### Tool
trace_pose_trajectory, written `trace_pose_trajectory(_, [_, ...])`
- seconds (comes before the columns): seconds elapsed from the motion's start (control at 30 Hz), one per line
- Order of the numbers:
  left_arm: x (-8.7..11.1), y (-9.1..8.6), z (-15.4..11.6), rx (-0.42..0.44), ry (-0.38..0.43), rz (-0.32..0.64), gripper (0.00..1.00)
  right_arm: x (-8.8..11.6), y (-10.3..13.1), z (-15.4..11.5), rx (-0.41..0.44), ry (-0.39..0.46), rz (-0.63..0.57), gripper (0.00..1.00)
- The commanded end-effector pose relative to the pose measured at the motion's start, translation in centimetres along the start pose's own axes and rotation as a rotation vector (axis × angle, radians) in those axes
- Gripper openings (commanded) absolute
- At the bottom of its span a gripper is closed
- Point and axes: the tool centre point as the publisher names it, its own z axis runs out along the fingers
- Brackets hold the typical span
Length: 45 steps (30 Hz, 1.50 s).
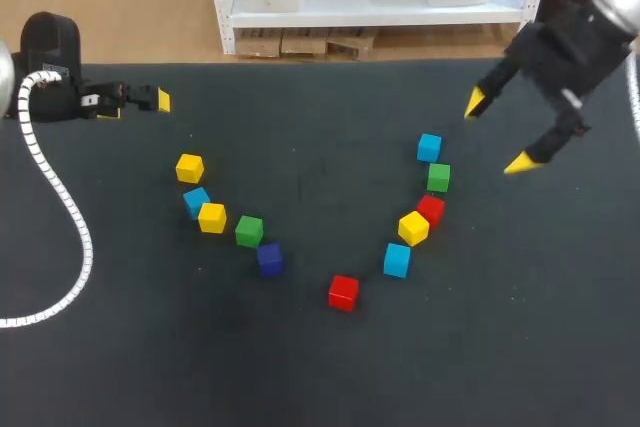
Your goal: Place the blue cubes, place green cubes on the blue cubes, place the yellow cubes on the green cubes, then place the red cubes on the yellow cubes, and place purple cube on the red cubes.
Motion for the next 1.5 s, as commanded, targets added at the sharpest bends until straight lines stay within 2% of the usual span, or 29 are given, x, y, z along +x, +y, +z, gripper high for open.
trace_pose_trajectory(0.03, [0.0,0.0,0.0,0.000,0.000,0.000,1.00,-1.9,1.6,1.5,-0.065,0.021,-0.462,1.00])
trace_pose_trajectory(0.2, [0.0,0.0,0.0,0.000,0.000,0.000,1.00,-3.9,2.2,3.6,-0.145,0.014,-0.625,1.00])
trace_pose_trajectory(0.3, [0.0,0.0,0.0,0.000,0.000,0.000,1.00,-5.1,2.5,4.4,-0.198,-0.026,-0.723,1.00])
trace_pose_trajectory(0.5, [0.0,0.0,0.0,0.000,0.000,0.000,1.00,-6.5,2.9,6.2,-0.328,-0.047,-0.902,1.00])
trace_pose_trajectory(0.73, [0.0,0.0,0.0,0.000,0.000,0.000,1.00,-6.8,3.0,7.9,-0.474,-0.078,-1.124,1.00])
trace_pose_trajectory(0.87, [0.0,0.0,0.0,0.000,0.000,0.000,1.00,-6.4,2.8,9.5,-0.525,-0.057,-1.215,1.00])
trace_pose_trajectory(1.2, [0.0,0.0,0.0,0.000,0.000,0.000,1.00,-5.5,2.4,13.7,-0.562,-0.021,-1.291,1.00])
trace_pose_trajectory(1.5, [0.0,0.0,0.0,0.000,0.000,0.000,1.00,-4.5,1.2,16.5,-0.537,-0.027,-1.209,1.00])
